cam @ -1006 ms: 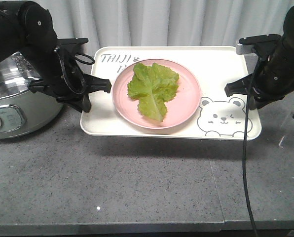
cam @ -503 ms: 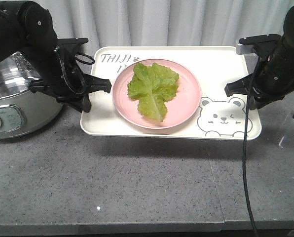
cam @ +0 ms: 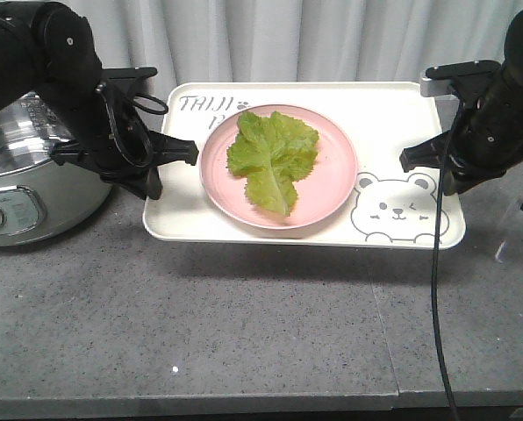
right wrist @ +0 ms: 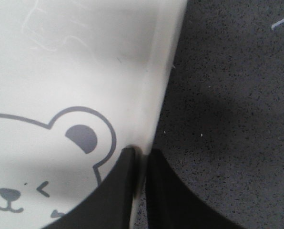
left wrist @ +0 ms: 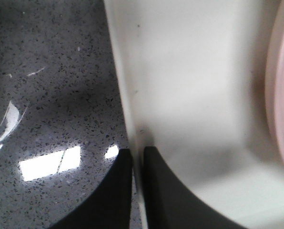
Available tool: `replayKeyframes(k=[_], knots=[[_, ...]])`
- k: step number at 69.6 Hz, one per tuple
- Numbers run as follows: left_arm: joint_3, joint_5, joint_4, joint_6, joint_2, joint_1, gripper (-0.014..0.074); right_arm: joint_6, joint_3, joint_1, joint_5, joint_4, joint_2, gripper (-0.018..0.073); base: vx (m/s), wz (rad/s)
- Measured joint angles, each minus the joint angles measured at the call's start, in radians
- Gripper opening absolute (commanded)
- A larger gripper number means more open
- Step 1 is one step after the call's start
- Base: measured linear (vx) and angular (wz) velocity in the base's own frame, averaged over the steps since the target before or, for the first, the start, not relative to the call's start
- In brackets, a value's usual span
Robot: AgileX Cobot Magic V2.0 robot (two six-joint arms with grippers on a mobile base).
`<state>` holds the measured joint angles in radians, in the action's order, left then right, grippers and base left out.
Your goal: Transfer vegetables to tray and serve
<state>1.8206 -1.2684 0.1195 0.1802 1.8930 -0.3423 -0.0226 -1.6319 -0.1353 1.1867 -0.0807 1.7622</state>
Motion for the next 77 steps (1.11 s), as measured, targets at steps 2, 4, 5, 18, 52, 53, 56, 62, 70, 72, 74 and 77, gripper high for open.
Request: replayKeyframes(k=[2, 4, 5, 18, 52, 53, 56, 62, 70, 72, 74, 77], knots=[[0.0, 0.0, 0.0, 0.0, 0.0, 0.0, -0.0008, 0.0, 0.0, 0.0, 0.0, 0.0, 0.0, -0.0008, 0.0, 0.0], [0.0, 0.0, 0.0, 0.0, 0.0, 0.0, -0.0008, 0.0, 0.0, 0.0, 0.0, 0.0, 0.0, -0.0008, 0.0, 0.0], [0.0, 0.0, 0.0, 0.0, 0.0, 0.0, -0.0008, 0.0, 0.0, 0.0, 0.0, 0.0, 0.0, -0.0008, 0.0, 0.0], [0.0, 0.0, 0.0, 0.0, 0.0, 0.0, -0.0008, 0.0, 0.0, 0.0, 0.0, 0.0, 0.0, -0.0008, 0.0, -0.02], [0.0, 0.0, 0.0, 0.0, 0.0, 0.0, -0.0008, 0.0, 0.0, 0.0, 0.0, 0.0, 0.0, -0.0008, -0.02, -0.13], [0.0, 0.0, 0.0, 0.0, 0.0, 0.0, -0.0008, 0.0, 0.0, 0.0, 0.0, 0.0, 0.0, -0.0008, -0.03, -0.2], [0.0, 0.0, 0.0, 0.0, 0.0, 0.0, -0.0008, 0.0, 0.0, 0.0, 0.0, 0.0, 0.0, -0.0008, -0.03, -0.2], [0.0, 0.0, 0.0, 0.0, 0.0, 0.0, -0.0008, 0.0, 0.0, 0.0, 0.0, 0.0, 0.0, -0.0008, -0.03, -0.2], [0.0, 0.0, 0.0, 0.0, 0.0, 0.0, -0.0008, 0.0, 0.0, 0.0, 0.0, 0.0, 0.0, -0.0008, -0.03, -0.21], [0.0, 0.0, 0.0, 0.0, 0.0, 0.0, -0.0008, 0.0, 0.0, 0.0, 0.0, 0.0, 0.0, -0.0008, -0.03, -0.23], [0.0, 0.0, 0.0, 0.0, 0.0, 0.0, -0.0008, 0.0, 0.0, 0.0, 0.0, 0.0, 0.0, -0.0008, -0.03, -0.23], [0.0, 0.0, 0.0, 0.0, 0.0, 0.0, -0.0008, 0.0, 0.0, 0.0, 0.0, 0.0, 0.0, -0.0008, -0.03, -0.25]])
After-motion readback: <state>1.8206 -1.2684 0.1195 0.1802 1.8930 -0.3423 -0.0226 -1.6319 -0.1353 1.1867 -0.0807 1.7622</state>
